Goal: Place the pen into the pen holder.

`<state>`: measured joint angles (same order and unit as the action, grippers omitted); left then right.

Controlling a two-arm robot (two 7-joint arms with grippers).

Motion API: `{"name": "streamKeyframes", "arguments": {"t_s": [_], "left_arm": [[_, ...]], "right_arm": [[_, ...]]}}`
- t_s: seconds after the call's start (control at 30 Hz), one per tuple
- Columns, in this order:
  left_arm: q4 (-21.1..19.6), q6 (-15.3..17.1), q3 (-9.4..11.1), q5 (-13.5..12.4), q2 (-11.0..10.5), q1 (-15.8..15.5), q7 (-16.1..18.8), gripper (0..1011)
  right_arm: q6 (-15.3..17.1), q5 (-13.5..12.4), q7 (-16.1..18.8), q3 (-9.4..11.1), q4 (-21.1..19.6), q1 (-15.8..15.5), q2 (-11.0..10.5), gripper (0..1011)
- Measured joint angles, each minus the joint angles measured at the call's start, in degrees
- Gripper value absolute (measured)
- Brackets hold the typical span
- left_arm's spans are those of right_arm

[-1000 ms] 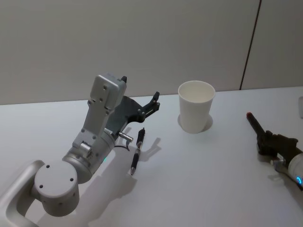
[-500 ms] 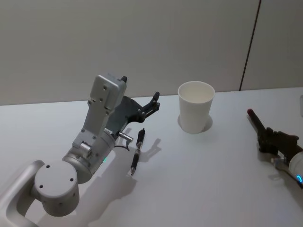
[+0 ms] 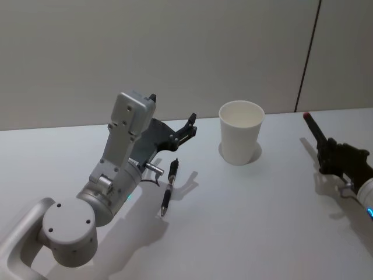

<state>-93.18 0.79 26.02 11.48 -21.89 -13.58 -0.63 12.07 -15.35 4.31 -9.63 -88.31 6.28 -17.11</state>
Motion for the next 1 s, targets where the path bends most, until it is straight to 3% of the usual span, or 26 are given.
{"name": "streamKeyframes", "arguments": {"t_s": [0.67, 1.0], "left_arm": [[0.0, 0.0, 0.0, 0.0, 0.0, 0.0, 0.0, 1001], [0.0, 0.0, 0.0, 0.0, 0.0, 0.0, 0.0, 1001]], "right_arm": [[-16.0, 4.6, 5.8, -0.2, 1.0, 2.4, 0.2, 177], [-25.9, 6.3, 10.2, -0.8, 4.8, 6.6, 1.7, 177]]}}
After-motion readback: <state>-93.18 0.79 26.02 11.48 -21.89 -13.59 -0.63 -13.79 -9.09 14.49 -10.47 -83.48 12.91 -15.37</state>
